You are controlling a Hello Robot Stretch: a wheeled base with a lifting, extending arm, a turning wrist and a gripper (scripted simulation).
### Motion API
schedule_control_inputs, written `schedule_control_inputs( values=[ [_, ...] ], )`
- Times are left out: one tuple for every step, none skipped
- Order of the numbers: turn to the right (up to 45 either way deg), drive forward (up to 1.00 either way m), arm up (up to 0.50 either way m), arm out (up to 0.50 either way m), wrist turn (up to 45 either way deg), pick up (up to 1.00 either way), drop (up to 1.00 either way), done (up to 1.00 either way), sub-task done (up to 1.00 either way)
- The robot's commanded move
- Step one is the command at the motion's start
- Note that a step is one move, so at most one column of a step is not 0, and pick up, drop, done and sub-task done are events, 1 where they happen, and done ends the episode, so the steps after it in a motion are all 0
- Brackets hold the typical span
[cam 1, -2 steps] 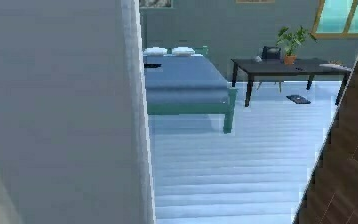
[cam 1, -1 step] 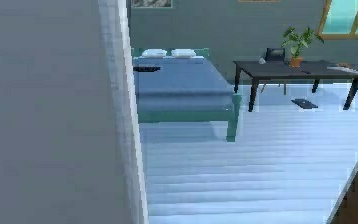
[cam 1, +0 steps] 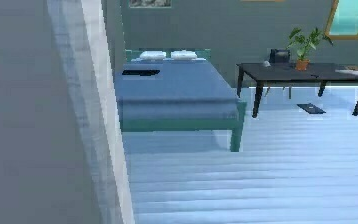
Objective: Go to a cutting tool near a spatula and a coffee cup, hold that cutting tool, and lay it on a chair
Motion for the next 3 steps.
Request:
schedule_control_inputs(
  values=[
    [45.0, 0.0, 0.0, 0.0, 0.0, 0.0, 0.0, 0.0, 0.0],
    [9.0, 0.0, 0.0, 0.0, 0.0, 0.0, 0.0, 0.0, 0.0],
    [0.0, 0.5, 0.0, 0.0, 0.0, 0.0, 0.0, 0.0, 0.0]
  ],
)
